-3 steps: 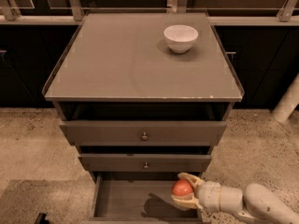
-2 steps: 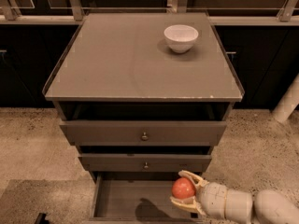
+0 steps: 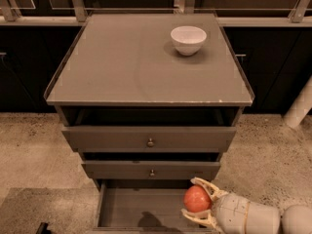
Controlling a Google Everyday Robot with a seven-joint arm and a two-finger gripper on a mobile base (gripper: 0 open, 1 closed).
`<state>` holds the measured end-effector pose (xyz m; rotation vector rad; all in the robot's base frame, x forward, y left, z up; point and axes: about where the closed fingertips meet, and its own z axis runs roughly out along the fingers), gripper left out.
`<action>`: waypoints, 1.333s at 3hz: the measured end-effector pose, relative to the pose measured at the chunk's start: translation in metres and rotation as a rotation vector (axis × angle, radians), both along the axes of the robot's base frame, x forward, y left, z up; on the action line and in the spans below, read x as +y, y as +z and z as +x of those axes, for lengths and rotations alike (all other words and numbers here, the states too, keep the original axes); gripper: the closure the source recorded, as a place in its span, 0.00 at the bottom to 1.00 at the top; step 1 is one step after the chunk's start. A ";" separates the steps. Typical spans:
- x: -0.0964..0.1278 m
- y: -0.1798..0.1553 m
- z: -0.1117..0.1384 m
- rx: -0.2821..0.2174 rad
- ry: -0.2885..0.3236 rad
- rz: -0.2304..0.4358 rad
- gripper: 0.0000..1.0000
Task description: Pick apple from bottom drawer and place on counter
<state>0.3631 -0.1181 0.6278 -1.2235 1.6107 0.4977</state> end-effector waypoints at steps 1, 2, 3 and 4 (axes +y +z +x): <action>-0.001 0.010 0.003 -0.036 0.011 -0.007 1.00; -0.006 0.074 0.017 -0.189 0.064 -0.032 1.00; -0.003 0.156 0.030 -0.323 0.161 -0.050 1.00; 0.001 0.223 0.045 -0.402 0.263 -0.034 1.00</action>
Offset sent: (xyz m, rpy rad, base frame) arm 0.0368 -0.0132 0.1787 -0.0605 -0.4321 0.1620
